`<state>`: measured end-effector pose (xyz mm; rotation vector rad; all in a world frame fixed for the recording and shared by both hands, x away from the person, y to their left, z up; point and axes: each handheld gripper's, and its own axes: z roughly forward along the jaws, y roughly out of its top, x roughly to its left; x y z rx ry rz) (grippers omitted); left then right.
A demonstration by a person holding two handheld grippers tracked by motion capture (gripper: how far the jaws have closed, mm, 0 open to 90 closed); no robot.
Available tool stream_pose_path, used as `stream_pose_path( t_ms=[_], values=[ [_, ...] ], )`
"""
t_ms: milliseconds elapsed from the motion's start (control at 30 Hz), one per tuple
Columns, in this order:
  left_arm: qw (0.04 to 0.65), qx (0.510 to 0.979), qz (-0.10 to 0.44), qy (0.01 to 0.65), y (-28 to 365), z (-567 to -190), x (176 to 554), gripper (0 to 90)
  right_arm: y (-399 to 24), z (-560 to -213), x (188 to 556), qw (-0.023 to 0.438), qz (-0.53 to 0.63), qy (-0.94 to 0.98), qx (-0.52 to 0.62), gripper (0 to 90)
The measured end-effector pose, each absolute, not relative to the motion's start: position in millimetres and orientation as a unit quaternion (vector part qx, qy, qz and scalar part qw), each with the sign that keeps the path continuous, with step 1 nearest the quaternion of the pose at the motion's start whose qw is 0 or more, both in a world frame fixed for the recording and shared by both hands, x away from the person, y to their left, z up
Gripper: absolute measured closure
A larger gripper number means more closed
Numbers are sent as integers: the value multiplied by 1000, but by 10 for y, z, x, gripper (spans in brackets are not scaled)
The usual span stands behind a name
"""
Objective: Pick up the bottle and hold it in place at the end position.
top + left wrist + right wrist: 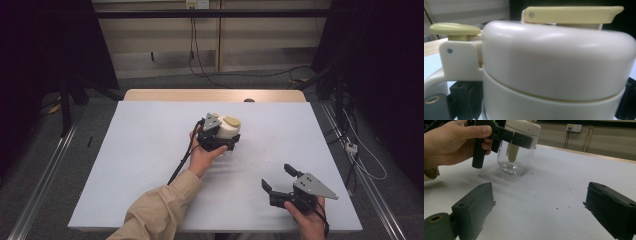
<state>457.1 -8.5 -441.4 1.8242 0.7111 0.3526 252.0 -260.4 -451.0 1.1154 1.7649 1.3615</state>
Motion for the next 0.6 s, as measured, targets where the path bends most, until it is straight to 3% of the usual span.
stream_pose_path(
  t_ms=[600],
  values=[
    [557, 761, 149, 297, 58, -4505, 4421, 56, -2574, -4520, 2530, 315, 513, 677, 423, 72]
  ],
)
